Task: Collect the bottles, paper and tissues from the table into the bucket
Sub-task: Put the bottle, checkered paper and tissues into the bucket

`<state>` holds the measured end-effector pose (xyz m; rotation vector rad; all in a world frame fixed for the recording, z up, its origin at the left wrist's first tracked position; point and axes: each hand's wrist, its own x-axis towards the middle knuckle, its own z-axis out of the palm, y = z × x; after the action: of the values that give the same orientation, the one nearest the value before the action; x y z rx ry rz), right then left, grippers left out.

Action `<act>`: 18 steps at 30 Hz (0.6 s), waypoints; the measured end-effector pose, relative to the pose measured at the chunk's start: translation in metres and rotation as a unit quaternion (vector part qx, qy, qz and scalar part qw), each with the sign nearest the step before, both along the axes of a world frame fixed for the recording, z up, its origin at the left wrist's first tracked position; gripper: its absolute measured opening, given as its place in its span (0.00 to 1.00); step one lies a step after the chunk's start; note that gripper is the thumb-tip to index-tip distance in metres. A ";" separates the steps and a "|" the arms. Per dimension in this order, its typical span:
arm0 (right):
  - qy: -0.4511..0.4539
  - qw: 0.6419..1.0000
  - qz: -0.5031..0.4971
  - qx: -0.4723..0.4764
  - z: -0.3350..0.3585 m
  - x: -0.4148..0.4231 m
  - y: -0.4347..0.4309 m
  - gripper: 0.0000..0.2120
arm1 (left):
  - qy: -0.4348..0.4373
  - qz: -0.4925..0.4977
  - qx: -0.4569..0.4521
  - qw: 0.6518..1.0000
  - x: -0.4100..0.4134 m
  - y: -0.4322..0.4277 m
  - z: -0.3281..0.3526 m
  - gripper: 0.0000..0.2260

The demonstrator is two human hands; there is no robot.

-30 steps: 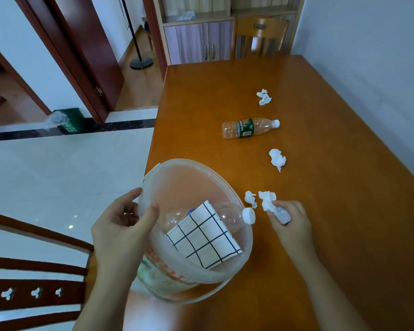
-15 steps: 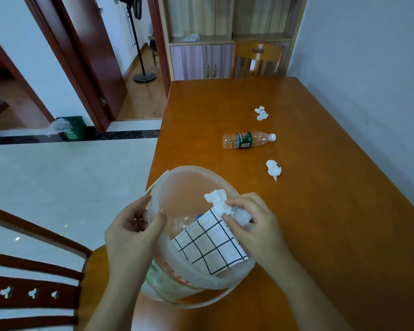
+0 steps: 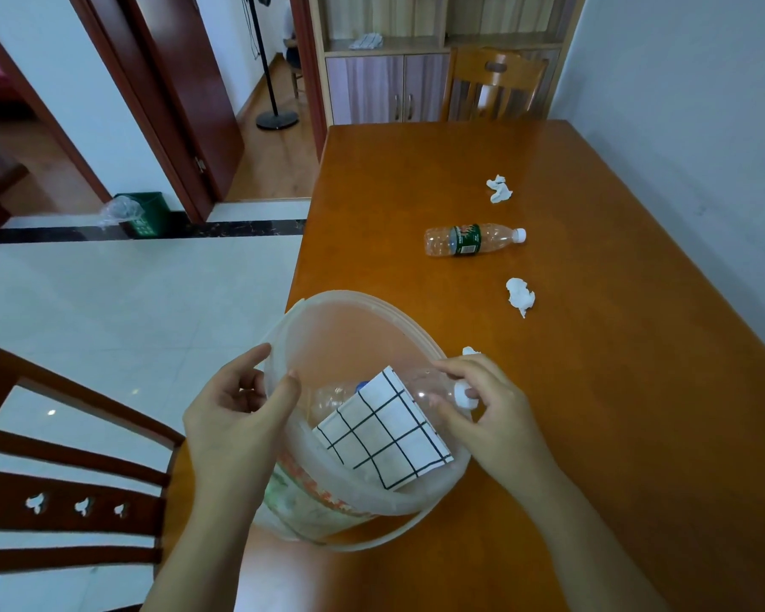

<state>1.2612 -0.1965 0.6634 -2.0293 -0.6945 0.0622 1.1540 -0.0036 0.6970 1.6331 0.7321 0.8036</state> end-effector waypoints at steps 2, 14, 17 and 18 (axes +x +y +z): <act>-0.006 1.000 -0.010 -0.020 -0.004 0.006 -0.003 0.15 | 0.001 0.006 0.001 1.000 0.001 0.002 0.000 0.13; 0.052 0.986 -0.077 -0.140 -0.055 0.056 -0.019 0.18 | -0.001 0.019 0.003 1.000 0.020 0.017 0.005 0.11; 0.053 0.982 -0.089 -0.157 -0.069 0.072 -0.019 0.18 | 0.004 0.019 0.012 1.000 0.030 0.018 0.008 0.11; 0.060 0.981 -0.092 -0.161 -0.072 0.077 -0.020 0.18 | 0.004 0.017 0.018 1.000 0.035 0.018 0.009 0.11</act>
<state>1.3386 -0.2169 0.5912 -2.3703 -0.4383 0.1969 1.1890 0.0146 0.7057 1.6611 0.7555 0.8390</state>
